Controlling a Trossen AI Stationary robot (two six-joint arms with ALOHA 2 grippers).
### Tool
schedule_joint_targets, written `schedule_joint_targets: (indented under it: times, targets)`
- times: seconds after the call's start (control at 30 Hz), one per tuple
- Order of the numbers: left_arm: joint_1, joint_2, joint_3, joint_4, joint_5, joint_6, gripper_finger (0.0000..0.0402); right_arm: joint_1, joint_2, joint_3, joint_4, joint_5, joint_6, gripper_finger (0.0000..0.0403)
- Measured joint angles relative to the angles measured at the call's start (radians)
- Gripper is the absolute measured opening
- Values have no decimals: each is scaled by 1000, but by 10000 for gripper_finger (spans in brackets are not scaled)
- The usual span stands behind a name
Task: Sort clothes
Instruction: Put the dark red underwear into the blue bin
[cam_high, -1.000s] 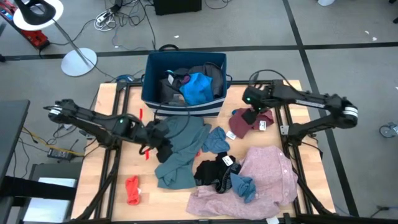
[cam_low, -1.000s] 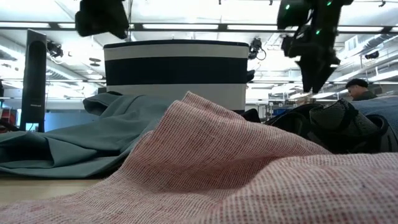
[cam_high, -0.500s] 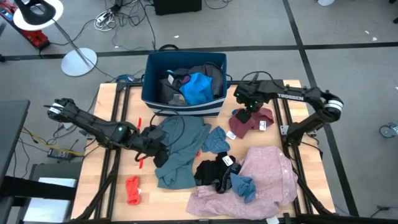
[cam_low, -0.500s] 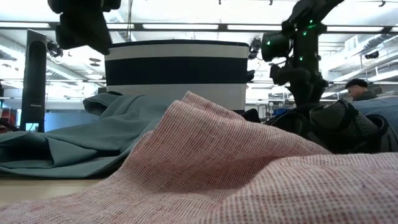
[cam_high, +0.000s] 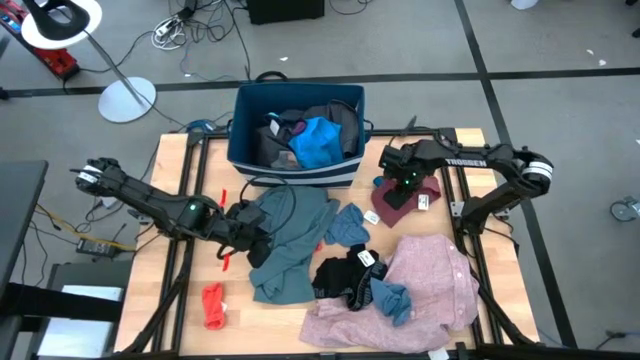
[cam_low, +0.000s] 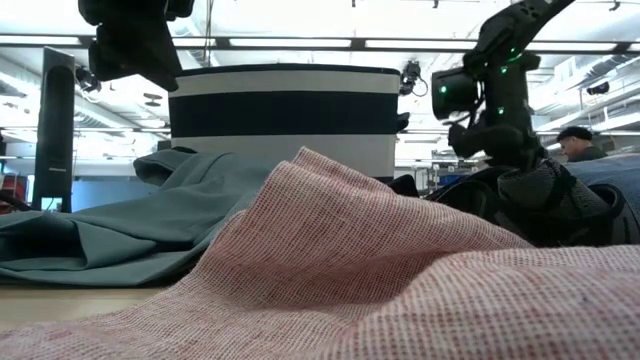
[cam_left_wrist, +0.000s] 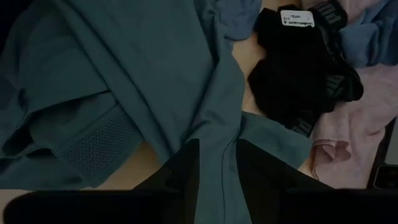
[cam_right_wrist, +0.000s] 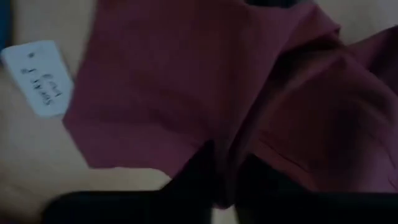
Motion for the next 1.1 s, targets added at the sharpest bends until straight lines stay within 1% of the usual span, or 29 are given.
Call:
schedule_joint_targets:
  times: [0.2,0.33,0.43,0.57,0.67,0.83,0.97,1.1]
  targets:
    - [0,0,0,11,11,0,110,41,-141,0,-30,1,95,6]
    - [0,0,0,12,13,0,110,71,-251,23,-129,20,163,4]
    - [0,0,0,9,15,15,110,104,-310,87,-214,58,186,3]
    - [1,0,0,10,16,107,110,157,-350,230,-278,119,214,2]
    - [2,0,0,11,-21,136,110,195,-343,369,-335,165,236,2]
    - [2,0,0,9,-33,205,110,256,-284,611,-441,250,246,1]
    - [2,1,0,10,-33,209,110,293,-205,806,-491,304,223,1]
    - [2,1,0,10,-33,209,110,314,-102,1000,-497,342,171,1]
